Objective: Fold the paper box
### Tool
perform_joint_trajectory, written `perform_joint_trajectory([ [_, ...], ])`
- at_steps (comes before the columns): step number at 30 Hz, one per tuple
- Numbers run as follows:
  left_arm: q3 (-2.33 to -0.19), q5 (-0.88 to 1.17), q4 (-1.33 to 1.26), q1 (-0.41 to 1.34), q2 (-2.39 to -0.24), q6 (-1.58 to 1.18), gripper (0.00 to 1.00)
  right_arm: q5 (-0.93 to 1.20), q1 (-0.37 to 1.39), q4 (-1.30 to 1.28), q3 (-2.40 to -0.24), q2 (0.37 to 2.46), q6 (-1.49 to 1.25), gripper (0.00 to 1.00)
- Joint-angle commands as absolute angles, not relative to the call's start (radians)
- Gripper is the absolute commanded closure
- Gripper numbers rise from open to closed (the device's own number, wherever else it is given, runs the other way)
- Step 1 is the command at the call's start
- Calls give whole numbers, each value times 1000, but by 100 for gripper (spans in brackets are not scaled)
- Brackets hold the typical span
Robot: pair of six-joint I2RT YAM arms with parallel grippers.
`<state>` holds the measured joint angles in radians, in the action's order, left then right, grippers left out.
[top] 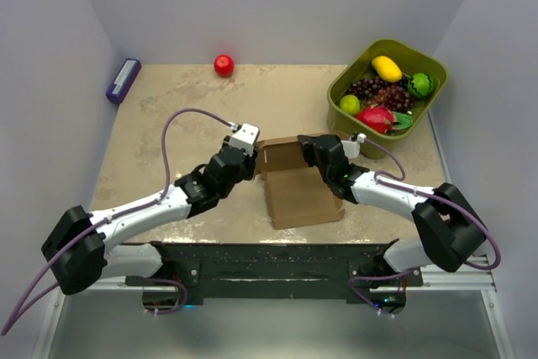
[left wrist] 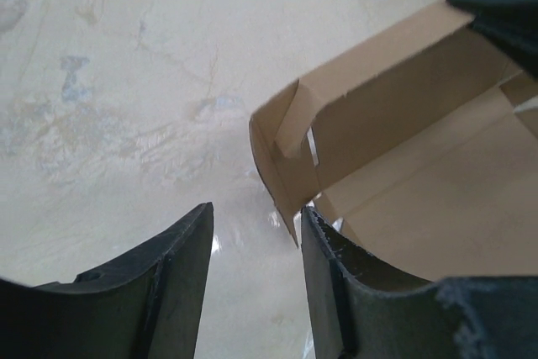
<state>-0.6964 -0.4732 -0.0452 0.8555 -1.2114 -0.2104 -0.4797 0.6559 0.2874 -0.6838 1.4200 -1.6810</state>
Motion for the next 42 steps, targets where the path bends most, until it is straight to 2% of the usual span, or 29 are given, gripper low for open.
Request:
perform_joint_trajectory([
  [1,-807,-515,-144,833,-1258,-155,51,-535,658,281,-673,1410,-1649,100],
  [11,-936,-592,-143,824,-1466,-29,53,-517,658,307,-666,1413,-1637,100],
  [23,-930,-569,-205,822,-1537,49,54,-503,658,331,-664,1410,-1628,100],
  [42,-822,-328,-520,822,-1585,284,57,-474,658,354,-666,1413,-1608,100],
])
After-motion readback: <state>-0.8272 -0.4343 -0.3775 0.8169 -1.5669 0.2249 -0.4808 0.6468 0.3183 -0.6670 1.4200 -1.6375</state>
